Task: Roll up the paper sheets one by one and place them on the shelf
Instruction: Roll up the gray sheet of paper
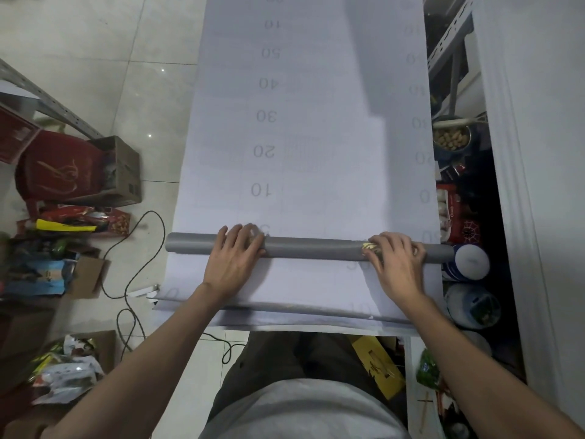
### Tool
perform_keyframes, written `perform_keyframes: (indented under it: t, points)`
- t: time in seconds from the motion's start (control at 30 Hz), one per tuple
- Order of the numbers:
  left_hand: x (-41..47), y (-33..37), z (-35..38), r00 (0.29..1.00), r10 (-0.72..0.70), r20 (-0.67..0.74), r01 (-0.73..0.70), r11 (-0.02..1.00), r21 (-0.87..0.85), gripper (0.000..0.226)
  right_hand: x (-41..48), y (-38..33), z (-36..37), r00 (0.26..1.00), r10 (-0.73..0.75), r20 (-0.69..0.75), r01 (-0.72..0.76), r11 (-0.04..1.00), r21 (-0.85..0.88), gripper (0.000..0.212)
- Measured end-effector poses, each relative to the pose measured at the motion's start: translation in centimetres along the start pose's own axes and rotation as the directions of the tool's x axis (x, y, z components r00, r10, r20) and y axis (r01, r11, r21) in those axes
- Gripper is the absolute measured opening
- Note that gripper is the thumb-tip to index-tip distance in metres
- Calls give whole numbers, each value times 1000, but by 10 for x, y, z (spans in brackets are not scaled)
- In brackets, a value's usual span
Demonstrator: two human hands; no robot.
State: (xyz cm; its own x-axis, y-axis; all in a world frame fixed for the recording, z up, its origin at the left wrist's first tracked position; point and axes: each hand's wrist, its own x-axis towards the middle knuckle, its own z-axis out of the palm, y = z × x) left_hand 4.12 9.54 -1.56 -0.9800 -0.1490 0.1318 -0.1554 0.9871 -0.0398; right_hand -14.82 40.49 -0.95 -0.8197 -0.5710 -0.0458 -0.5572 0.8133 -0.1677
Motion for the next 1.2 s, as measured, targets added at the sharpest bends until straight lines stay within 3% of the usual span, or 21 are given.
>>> perform_keyframes:
  t: [0.1,0.2,0.37,0.47,0.57,0.63,0.87,1.0,1.2]
  points:
    - [4,4,-1,997,-22,80,15,997,78,71,2,-3,1,998,34,56,-32,999,-34,52]
    - [10,5,-1,995,-29,94,21,996,86,67,5,-3,0,990,-13,142,32,991,-134,82]
    - [17,-1,1,1000,0,9,0,999,32,35,18,3,-5,998,9,54,-7,999,-38,59]
    - [17,-3,6,998,11,55,-12,1000,18,43,19,1,-2,999,-44,28,45,997,-63,51]
    - [19,-3,7,994,-36,104,30,998,59,61,15,0,2,996,-51,73,57,996,-74,59]
    - [21,-4,5,993,-56,107,51,998,47,58,14,0,2,994,-44,100,55,992,-114,62]
    - [22,-3,7,999,-22,31,22,1000,-20,47,19,4,3,999,-32,-4,31,997,-68,49]
    - [24,-1,6,995,-59,84,51,994,97,75,20,2,6,997,-40,69,45,996,-80,67]
    - [31,-7,5,999,-20,-34,21,1000,23,47,28,3,3,999,-21,38,26,994,-111,54]
